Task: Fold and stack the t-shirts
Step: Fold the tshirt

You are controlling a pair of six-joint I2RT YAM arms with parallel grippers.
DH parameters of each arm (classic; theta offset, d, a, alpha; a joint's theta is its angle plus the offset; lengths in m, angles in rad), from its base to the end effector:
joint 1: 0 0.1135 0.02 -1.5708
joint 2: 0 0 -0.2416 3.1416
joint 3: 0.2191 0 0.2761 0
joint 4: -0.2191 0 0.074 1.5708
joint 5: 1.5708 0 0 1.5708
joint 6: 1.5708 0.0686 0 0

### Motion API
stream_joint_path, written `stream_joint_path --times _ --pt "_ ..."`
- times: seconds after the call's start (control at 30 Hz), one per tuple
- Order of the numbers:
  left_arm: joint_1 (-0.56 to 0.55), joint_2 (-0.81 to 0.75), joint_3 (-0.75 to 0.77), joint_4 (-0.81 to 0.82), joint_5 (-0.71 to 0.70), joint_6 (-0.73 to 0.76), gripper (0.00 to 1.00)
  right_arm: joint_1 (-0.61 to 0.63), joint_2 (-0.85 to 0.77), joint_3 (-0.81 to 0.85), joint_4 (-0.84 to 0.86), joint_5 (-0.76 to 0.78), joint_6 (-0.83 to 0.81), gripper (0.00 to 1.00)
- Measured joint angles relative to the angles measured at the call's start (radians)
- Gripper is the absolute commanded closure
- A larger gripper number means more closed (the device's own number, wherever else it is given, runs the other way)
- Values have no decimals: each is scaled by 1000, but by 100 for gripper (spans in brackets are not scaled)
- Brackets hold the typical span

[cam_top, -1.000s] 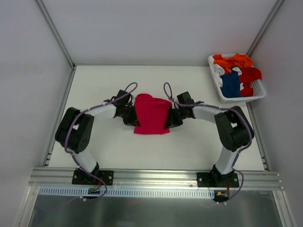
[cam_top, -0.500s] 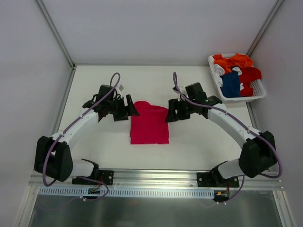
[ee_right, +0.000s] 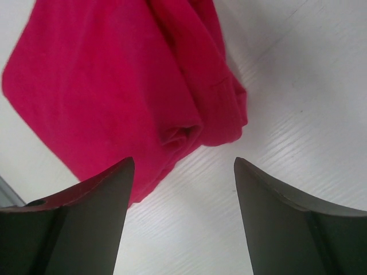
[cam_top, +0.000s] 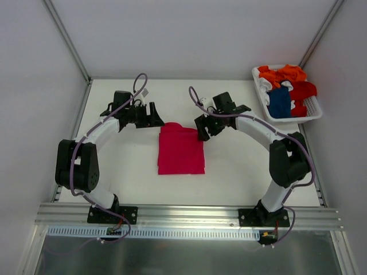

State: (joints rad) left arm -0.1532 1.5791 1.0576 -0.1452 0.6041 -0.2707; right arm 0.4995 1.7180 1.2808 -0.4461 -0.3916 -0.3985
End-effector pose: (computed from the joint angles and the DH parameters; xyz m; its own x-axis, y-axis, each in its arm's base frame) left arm 0.3776 -0.0977 0.1922 -0.7404 -0.1083 -0.6633 0.3827 0.7433 -0.5486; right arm 0.3493 0.2204 0.1866 -0.3710 -0.6110 -0.6993 -0.8672 0.4972 0.0256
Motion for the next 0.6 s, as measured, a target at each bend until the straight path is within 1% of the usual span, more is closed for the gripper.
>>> stream_joint_path --times 0.13,0.27,0.3,0.37,0.6 --pt "0 16 0 50 24 11 24 -5 57 61 -2 21 -52 25" --pt "0 26 0 80 23 19 24 -9 81 116 4 14 -72 29" --pt "0 30 0 85 23 20 24 -9 82 121 4 11 -75 33" --pt "0 41 0 90 23 19 24 -9 84 124 5 6 -78 35" --pt "0 65 -3 90 20 19 24 5 93 114 0 -18 -80 36"
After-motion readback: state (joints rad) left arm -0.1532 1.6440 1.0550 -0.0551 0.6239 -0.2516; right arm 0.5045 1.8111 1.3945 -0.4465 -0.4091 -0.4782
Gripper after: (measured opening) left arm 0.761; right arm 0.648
